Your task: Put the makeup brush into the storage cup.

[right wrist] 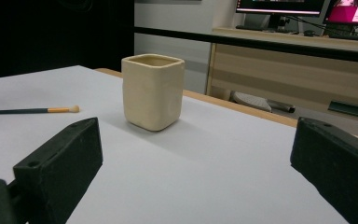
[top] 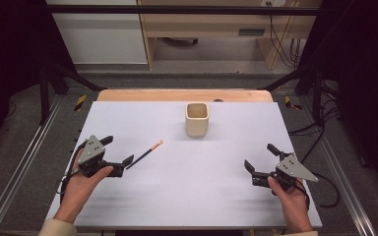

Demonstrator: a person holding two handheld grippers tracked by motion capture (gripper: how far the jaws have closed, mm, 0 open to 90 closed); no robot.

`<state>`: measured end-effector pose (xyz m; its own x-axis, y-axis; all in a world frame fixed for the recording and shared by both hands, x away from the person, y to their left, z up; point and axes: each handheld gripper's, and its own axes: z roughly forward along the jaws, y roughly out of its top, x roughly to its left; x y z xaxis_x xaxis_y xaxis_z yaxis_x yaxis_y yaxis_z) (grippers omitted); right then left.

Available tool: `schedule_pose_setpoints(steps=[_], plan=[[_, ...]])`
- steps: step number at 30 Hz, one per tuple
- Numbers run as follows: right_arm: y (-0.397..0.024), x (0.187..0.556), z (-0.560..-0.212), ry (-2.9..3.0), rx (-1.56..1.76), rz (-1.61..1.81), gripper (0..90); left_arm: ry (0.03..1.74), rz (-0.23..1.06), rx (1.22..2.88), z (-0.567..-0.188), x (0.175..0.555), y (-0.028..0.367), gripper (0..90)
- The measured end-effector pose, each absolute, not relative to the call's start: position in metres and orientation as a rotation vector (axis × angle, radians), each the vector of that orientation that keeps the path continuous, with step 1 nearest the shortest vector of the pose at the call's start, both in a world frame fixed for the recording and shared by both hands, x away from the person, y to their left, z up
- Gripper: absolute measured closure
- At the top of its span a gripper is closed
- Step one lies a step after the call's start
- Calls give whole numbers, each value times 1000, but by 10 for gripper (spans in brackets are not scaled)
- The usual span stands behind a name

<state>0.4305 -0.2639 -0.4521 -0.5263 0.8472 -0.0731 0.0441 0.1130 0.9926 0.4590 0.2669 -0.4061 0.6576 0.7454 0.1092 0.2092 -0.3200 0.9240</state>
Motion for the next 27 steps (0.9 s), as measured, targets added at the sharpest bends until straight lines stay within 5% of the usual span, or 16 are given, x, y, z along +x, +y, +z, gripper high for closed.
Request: schedule_pose_setpoints(steps=[27], plan=[[-263,429,-452,1713,880,1488,24,714,633,2145,-381,496,227,20]])
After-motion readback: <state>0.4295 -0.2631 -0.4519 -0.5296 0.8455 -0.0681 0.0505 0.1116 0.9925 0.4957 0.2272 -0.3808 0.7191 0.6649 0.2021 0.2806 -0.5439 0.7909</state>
